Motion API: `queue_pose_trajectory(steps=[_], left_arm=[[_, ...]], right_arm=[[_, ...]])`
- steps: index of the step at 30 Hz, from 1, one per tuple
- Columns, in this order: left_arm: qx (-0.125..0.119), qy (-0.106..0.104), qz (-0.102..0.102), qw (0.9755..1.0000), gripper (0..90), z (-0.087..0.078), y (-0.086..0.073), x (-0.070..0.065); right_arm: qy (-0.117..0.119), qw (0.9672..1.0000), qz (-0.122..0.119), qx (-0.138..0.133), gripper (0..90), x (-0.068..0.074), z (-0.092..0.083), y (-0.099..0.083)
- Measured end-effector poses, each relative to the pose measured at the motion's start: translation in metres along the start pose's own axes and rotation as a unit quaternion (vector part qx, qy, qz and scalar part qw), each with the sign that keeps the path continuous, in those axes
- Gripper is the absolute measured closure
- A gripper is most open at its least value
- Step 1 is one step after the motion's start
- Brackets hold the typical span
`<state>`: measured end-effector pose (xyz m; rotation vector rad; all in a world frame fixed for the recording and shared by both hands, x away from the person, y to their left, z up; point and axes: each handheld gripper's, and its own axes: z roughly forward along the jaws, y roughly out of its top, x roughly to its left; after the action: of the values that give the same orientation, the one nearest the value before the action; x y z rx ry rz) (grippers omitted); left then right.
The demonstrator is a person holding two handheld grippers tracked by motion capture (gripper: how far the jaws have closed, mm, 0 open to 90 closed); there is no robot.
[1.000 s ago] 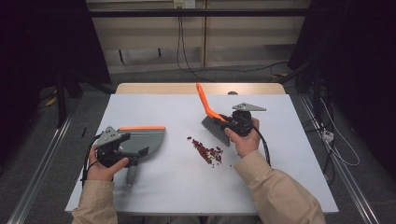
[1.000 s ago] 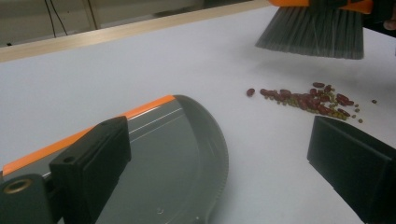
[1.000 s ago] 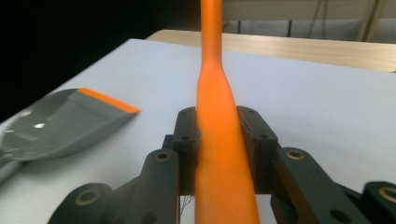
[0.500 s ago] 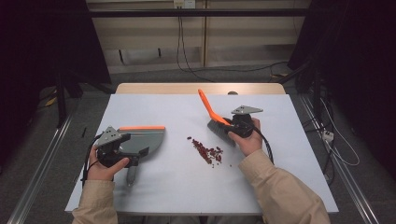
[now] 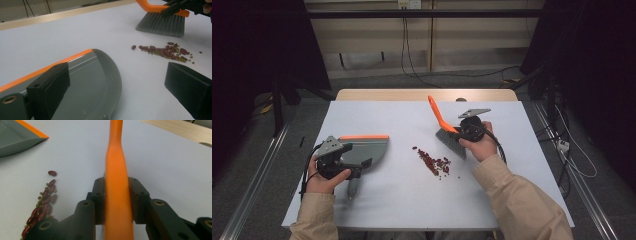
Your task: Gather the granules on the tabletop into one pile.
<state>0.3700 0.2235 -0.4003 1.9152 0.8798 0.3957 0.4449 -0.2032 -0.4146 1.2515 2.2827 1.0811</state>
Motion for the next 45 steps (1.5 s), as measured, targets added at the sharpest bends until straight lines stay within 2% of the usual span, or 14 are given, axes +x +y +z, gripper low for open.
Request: queue_pose_trajectory(steps=[2, 5, 7, 11, 15, 17, 23, 29, 32, 33, 35, 40, 42, 45], left_arm=[[0.0, 0.0, 0.0, 1.0, 6.0, 0.0, 0.0, 0.0], [0.0, 0.001, 0.001, 1.0, 6.0, 0.0, 0.0, 0.0], [0.001, 0.002, 0.001, 1.0, 6.0, 0.0, 0.0, 0.0], [0.001, 0.001, 0.0, 1.0, 6.0, 0.001, 0.0, 0.0], [0.0, 0.002, -0.003, 1.0, 6.0, 0.001, 0.0, 0.002], [0.0, 0.002, -0.004, 1.0, 6.0, 0.001, 0.0, 0.001], [-0.002, 0.005, -0.007, 1.0, 5.9, -0.002, -0.001, 0.003], [-0.001, 0.008, -0.005, 1.0, 6.0, -0.002, -0.002, 0.003], [-0.001, 0.008, -0.006, 0.9999, 6.0, -0.002, -0.002, 0.003], [0.001, 0.008, -0.003, 1.0, 6.0, -0.002, -0.002, 0.003], [0.001, 0.009, -0.001, 1.0, 6.0, -0.002, -0.002, 0.003], [0.002, 0.009, -0.002, 1.0, 6.0, -0.001, -0.002, 0.002], [0.002, 0.009, -0.001, 1.0, 5.9, -0.001, -0.002, 0.002], [0.001, 0.01, 0.001, 1.0, 6.0, -0.001, -0.002, 0.003]], right_arm=[[0.005, 0.9999, -0.006, 0.007, 70.8, -0.002, 0.0, 0.001], [0.021, 0.9997, 0.005, 0.011, 71.3, -0.006, 0.0, 0.002], [0.036, 0.9993, 0.011, 0.001, 71.3, -0.009, 0.001, 0.002], [0.061, 0.9976, -0.008, -0.033, 71.4, -0.006, 0.005, 0.006], [0.083, 0.9935, -0.054, -0.056, 71.4, 0.003, 0.015, 0.019], [0.095, 0.992, -0.063, -0.055, 71.4, 0.006, 0.023, 0.028], [0.11, 0.9904, -0.057, -0.061, 71.4, 0.02, 0.042, 0.045], [0.127, 0.9885, -0.06, -0.056, 71.4, 0.047, 0.053, 0.058], [0.14, 0.988, -0.032, -0.056, 71.5, 0.058, 0.058, 0.061], [0.144, 0.988, -0.014, -0.055, 71.4, 0.062, 0.06, 0.061], [0.141, 0.9884, -0.011, -0.055, 71.4, 0.066, 0.063, 0.062], [0.149, 0.9869, 0.035, -0.052, 71.4, 0.072, 0.075, 0.06], [0.14, 0.9882, 0.036, -0.049, 71.4, 0.075, 0.08, 0.059], [0.131, 0.9902, 0.041, -0.024, 71.4, 0.075, 0.086, 0.055]])
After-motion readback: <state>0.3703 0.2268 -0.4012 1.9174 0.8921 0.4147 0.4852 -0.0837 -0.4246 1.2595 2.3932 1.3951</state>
